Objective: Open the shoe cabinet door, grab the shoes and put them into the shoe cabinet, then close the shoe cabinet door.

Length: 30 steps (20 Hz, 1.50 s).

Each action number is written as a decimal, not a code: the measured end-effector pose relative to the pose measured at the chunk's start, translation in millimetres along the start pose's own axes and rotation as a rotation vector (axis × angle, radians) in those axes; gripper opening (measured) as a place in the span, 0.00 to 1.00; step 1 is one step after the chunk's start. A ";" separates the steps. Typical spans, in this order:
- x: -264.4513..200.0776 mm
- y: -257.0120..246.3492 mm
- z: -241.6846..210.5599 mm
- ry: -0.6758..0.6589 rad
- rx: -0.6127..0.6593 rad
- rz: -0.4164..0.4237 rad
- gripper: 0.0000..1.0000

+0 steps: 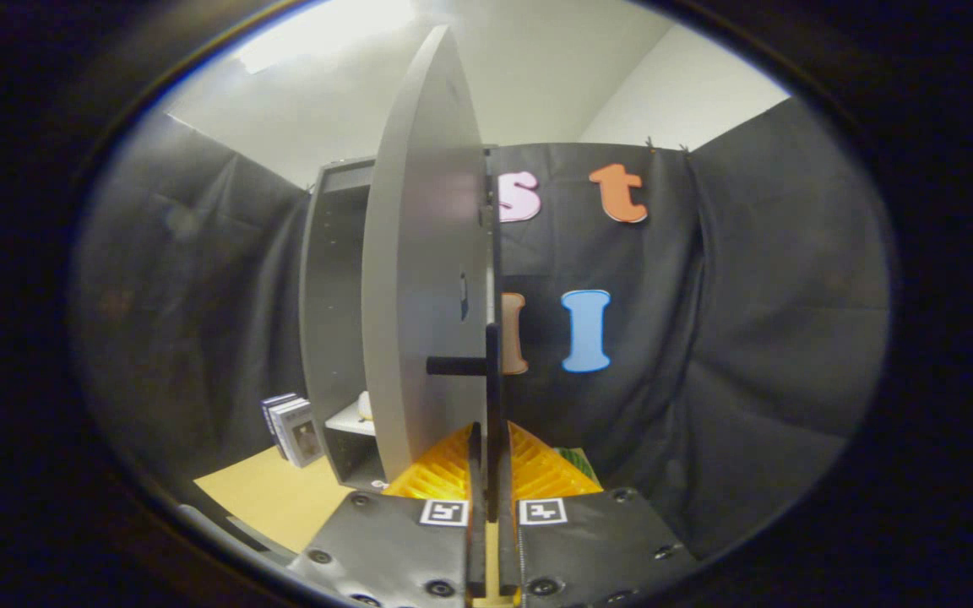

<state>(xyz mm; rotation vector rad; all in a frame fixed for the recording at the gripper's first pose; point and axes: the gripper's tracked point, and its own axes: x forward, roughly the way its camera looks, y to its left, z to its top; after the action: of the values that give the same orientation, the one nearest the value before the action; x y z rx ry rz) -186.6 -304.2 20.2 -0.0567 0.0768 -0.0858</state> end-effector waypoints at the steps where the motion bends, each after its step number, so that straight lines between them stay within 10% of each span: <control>1: -1.1 -12.2 -0.7 0.002 -0.001 -0.027 0.04; 16: -57.9 -7.8 -1.2 -0.011 0.032 0.021 0.07; 30: -70.2 125.9 -53.3 0.063 0.007 0.333 0.07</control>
<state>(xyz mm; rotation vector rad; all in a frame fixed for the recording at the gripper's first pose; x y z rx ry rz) -250.0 -175.6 -35.2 -0.0333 0.1475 0.2450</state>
